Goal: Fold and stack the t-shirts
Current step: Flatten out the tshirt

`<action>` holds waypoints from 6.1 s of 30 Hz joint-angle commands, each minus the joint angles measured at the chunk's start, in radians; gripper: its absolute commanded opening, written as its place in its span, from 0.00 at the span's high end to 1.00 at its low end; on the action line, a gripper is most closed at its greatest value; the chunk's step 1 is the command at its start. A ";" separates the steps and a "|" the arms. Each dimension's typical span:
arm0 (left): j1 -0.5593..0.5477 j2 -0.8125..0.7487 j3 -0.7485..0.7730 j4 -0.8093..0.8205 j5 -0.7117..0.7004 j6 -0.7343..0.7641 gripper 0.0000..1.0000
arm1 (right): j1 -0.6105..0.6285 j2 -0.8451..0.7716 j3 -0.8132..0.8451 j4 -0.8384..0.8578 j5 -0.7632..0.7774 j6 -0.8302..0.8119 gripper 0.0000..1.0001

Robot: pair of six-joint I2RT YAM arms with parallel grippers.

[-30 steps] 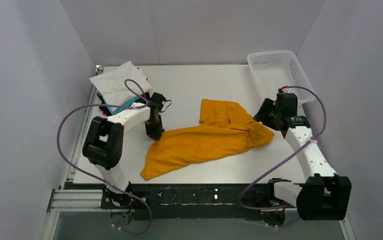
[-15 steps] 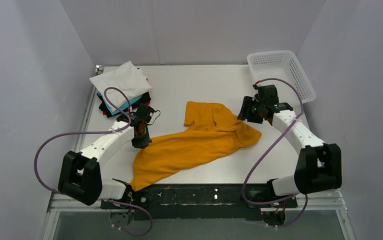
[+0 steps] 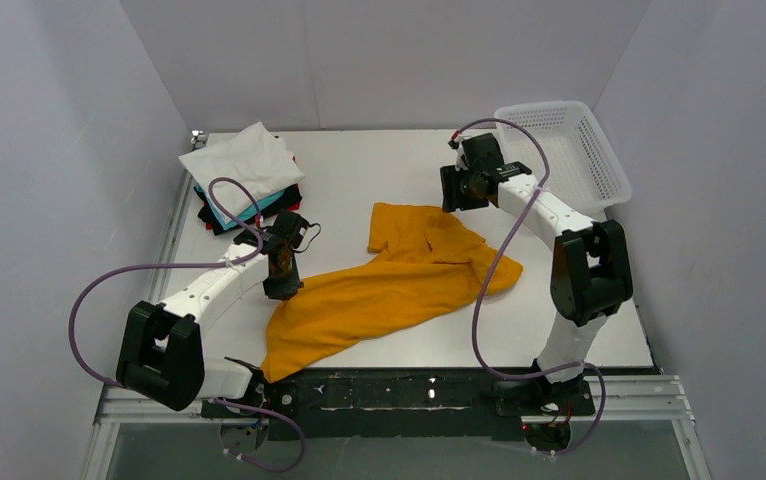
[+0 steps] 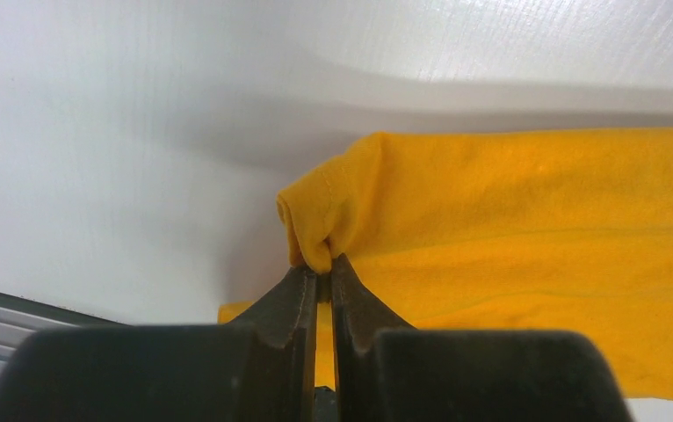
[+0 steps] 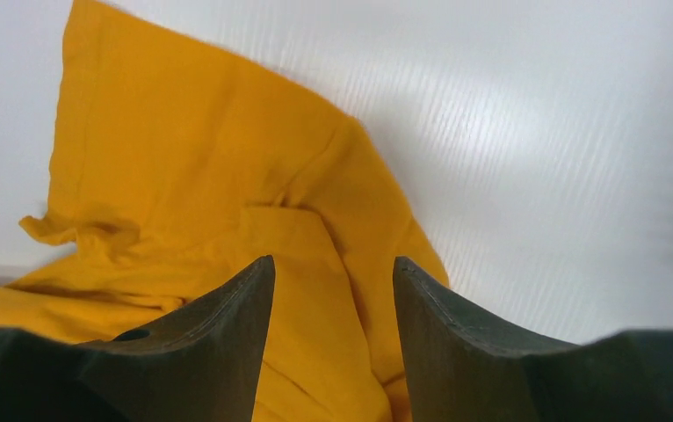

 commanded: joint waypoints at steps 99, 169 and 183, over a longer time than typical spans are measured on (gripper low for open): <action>0.156 -0.044 -0.003 -0.172 0.004 -0.095 1.00 | 0.657 -0.756 -0.649 -0.370 0.011 0.415 0.25; 0.156 -0.634 0.839 -0.406 0.219 0.072 1.00 | 0.299 -0.891 0.652 -0.192 0.294 -0.170 0.99; 0.158 -0.317 0.170 -0.114 -0.065 -0.006 1.00 | 0.199 -0.658 -0.095 0.329 0.714 -0.202 0.99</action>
